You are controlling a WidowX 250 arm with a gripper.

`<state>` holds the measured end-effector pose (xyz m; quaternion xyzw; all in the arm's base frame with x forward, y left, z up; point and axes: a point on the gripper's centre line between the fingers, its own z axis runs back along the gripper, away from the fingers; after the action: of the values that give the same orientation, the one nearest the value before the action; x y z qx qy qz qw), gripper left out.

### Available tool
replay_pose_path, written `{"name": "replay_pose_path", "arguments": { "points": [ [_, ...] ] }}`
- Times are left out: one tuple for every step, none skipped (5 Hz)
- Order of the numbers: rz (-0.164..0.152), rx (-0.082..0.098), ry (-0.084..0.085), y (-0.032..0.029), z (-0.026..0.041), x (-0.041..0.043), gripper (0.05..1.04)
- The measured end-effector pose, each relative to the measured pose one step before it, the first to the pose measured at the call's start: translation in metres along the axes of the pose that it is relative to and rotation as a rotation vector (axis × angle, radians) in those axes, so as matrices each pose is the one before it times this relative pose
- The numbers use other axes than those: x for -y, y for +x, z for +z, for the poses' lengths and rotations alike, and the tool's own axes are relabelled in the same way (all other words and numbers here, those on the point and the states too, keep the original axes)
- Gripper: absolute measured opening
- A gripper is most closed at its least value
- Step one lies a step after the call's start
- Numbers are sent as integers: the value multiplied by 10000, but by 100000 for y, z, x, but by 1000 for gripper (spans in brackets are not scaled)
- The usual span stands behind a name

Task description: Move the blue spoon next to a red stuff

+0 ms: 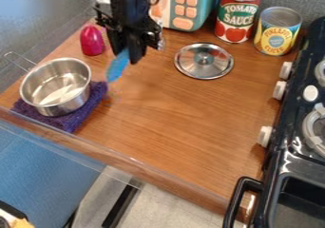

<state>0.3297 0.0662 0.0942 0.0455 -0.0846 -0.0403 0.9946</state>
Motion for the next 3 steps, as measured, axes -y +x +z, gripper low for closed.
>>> {"name": "replay_pose_path", "arguments": {
  "points": [
    [406,-217,37,2148,-1933,-1791,377],
    [74,-110,209,1905,-1525,-949,377],
    [-79,-362,179,740,-1962,-459,377]
  ]
}}
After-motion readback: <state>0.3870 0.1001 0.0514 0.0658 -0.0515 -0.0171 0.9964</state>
